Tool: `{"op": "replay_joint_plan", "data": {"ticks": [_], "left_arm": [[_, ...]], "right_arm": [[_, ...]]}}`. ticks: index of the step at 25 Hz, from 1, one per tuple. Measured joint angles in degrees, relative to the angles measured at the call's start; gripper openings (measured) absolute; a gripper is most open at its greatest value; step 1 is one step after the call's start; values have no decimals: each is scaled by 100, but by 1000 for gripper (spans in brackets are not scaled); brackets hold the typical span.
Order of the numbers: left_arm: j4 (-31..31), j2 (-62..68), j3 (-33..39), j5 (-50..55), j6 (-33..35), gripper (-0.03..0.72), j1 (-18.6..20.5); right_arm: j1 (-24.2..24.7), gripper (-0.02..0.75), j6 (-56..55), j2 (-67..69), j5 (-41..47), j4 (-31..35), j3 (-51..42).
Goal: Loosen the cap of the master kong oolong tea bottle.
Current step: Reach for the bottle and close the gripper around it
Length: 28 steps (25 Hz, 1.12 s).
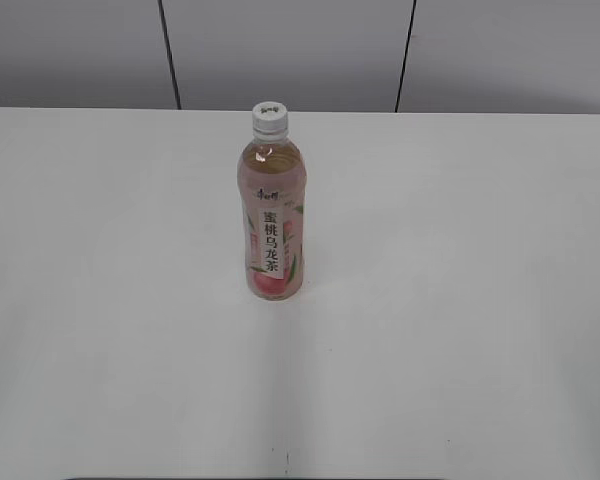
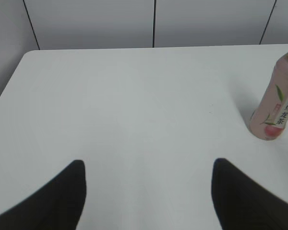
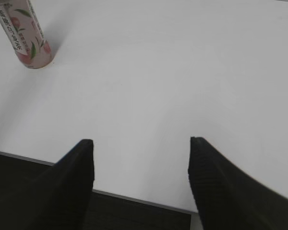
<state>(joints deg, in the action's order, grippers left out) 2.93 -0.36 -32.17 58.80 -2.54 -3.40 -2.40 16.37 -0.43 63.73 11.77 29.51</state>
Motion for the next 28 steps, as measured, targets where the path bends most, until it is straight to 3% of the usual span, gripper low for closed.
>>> {"op": "replay_joint_plan", "data": {"ticks": [28], "left_arm": [[-239, 0, 0, 0, 0, 496, 0]], "right_arm": [[0, 469, 0, 0, 0, -6, 0]]}}
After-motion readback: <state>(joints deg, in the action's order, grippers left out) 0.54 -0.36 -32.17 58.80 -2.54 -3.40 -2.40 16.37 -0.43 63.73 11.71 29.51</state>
